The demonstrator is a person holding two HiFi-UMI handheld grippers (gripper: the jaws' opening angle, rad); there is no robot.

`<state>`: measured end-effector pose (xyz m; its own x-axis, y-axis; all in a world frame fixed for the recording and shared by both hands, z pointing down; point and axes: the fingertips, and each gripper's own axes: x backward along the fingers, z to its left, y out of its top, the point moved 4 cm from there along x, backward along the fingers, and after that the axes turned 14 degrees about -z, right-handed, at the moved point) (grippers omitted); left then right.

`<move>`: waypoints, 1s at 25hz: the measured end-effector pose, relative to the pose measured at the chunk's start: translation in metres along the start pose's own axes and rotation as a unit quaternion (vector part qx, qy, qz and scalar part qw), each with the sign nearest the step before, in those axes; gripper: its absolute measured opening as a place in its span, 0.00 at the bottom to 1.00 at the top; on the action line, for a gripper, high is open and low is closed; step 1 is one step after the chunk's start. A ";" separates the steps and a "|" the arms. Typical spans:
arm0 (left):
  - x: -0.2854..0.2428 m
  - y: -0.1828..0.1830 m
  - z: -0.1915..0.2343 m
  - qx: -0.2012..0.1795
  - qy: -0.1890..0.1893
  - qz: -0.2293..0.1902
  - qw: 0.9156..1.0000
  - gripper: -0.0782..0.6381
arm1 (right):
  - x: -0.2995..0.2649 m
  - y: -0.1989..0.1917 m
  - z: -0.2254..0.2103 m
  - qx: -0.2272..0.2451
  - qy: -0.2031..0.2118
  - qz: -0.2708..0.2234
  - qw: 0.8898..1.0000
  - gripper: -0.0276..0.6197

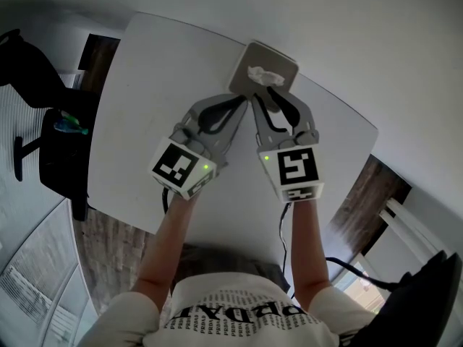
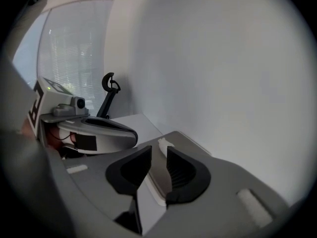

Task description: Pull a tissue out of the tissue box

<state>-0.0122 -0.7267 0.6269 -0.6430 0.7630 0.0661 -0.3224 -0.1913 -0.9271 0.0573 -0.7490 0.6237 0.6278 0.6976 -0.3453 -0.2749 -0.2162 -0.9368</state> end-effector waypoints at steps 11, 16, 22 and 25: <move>-0.009 -0.009 0.007 0.008 0.000 0.001 1.000 0.10 | -0.012 -0.011 -0.007 -0.002 0.001 0.015 1.000 0.21; -0.009 -0.014 0.010 0.016 0.004 0.003 1.000 0.10 | -0.018 -0.012 -0.010 0.006 0.004 0.022 1.000 0.21; -0.008 -0.017 0.013 0.023 0.008 0.001 1.000 0.10 | -0.022 -0.015 -0.013 0.019 0.001 0.034 0.999 0.21; -0.007 -0.018 0.015 0.024 0.012 0.001 1.000 0.10 | -0.022 -0.017 -0.012 0.027 0.008 0.031 0.999 0.13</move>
<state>-0.0126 -0.7376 0.6492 -0.6274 0.7767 0.0557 -0.3554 -0.2220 -0.9079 0.0567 -0.7684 0.6464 0.6201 0.6728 -0.4035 -0.3514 -0.2217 -0.9096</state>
